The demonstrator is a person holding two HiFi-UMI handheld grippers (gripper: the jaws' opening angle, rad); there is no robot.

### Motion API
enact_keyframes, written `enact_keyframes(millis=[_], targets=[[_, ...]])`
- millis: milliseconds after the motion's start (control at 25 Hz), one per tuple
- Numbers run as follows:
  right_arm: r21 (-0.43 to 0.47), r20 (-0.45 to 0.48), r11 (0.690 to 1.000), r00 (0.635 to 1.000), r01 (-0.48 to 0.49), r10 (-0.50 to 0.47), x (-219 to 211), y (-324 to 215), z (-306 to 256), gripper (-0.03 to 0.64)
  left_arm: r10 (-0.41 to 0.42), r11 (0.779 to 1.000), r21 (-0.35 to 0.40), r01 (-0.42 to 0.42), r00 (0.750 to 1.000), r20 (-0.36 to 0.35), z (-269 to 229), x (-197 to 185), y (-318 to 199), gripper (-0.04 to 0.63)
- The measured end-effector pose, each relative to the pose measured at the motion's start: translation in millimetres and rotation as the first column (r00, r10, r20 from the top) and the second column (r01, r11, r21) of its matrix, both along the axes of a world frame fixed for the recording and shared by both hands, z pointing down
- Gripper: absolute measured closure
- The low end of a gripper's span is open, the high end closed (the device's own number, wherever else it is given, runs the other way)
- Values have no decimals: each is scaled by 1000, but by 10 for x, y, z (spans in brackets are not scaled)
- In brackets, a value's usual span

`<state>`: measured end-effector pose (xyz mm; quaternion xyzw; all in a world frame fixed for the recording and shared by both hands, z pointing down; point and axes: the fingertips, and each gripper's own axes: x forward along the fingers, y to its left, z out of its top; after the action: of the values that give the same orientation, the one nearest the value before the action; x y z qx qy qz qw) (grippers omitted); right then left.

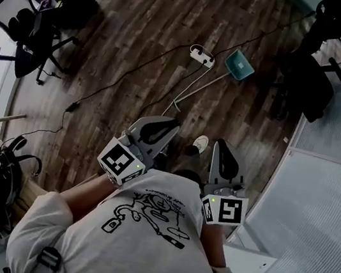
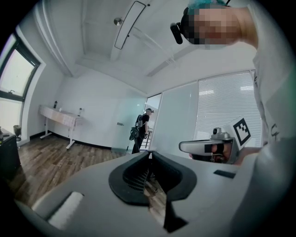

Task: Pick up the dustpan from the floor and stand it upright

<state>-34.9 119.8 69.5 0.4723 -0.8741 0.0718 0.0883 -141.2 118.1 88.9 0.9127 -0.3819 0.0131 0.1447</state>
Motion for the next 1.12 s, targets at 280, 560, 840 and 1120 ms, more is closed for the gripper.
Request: enact_keyframes(millis=[280,560,840,1120], targets=[[-8,18,1000,1000,5,-5,621,-454,63,604,-2,1000,-7,2,1000,22,66,623,-458,575],[-2,5,1000,1000,-7,7,1480,-935,78,604,9,1000,-25,-8,999,38,119,1424,-918,575],[-25,0,1000,1000,-2,2,1753,-1213,211,604,-3,1000,-18,4,999,42,180,1682,-1253,575],[-56,-7,998,1000,-14,14,1609,-1548,291,606,6,998,-56,-3,999,52,259,1495,-1592,575]])
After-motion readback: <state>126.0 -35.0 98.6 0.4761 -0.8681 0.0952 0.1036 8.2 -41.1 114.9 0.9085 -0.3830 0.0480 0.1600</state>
